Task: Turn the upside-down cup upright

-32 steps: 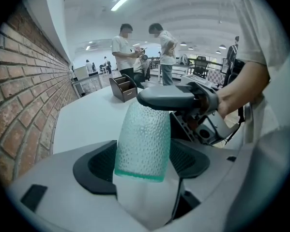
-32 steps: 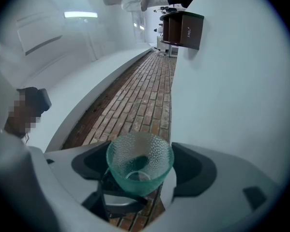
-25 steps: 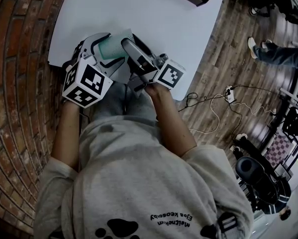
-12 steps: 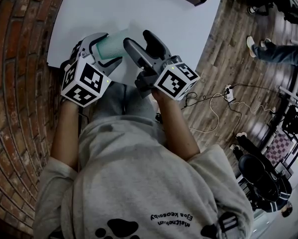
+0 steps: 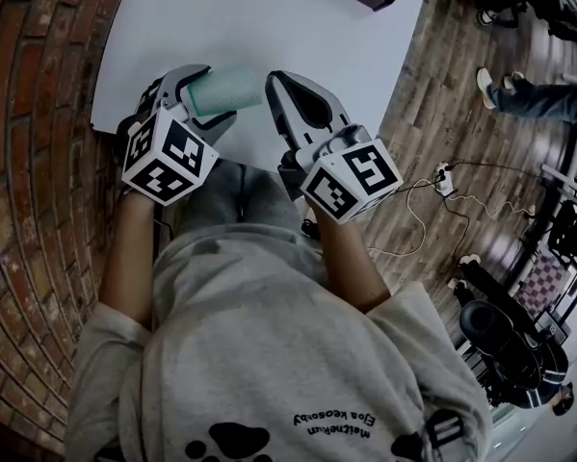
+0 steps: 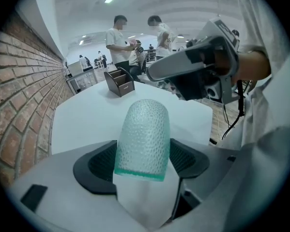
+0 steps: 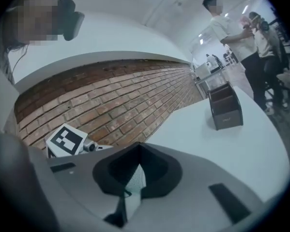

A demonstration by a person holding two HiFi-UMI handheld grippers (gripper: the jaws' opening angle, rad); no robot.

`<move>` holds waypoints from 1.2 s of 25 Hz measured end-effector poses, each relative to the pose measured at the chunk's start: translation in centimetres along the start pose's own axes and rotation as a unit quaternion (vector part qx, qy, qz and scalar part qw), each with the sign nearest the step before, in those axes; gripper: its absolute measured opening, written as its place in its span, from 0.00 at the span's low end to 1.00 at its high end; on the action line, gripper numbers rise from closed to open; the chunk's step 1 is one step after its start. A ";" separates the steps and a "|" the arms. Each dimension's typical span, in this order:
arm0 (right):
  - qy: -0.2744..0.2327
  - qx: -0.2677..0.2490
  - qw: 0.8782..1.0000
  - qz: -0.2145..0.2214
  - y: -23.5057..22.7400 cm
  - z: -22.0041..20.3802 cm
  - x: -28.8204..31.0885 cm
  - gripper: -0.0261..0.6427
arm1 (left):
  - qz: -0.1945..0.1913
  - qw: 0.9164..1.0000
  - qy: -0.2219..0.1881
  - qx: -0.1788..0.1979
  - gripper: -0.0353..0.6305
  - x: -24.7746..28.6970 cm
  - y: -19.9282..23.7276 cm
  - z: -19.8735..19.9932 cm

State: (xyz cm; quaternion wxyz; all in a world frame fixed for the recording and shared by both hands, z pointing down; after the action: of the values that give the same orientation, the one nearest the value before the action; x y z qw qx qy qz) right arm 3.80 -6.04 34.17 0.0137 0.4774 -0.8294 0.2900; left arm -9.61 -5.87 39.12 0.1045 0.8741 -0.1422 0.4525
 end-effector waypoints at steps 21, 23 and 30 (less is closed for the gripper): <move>0.113 -0.152 0.978 -0.091 -1.0 -3.7 0.3 0.05 | -0.032 0.999 0.001 0.030 0.55 0.8 -1.9 2.5; 0.113 -0.149 0.978 -0.095 -1.2 -4.1 0.3 0.05 | -0.035 0.999 -0.005 0.029 0.55 0.8 -2.0 2.6; 0.123 -0.147 0.976 -0.101 -1.5 -5.1 0.7 0.05 | -0.038 0.999 -0.005 0.034 0.55 0.9 -2.0 2.8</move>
State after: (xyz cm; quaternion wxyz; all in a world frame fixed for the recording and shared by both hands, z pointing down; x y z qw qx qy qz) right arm 3.30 -4.60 39.34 0.2154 0.5123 -0.8022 0.2185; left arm -6.30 -5.01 38.19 0.0907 0.8842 -0.0939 0.4485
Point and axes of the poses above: the fingertips, and each gripper's own axes: x forward along the fingers, y to its left, z out of its top, the point moved 6 cm from there along -x, backward along the fingers, and after that the axes turned 11 degrees about -z, right-handed, at the moved point
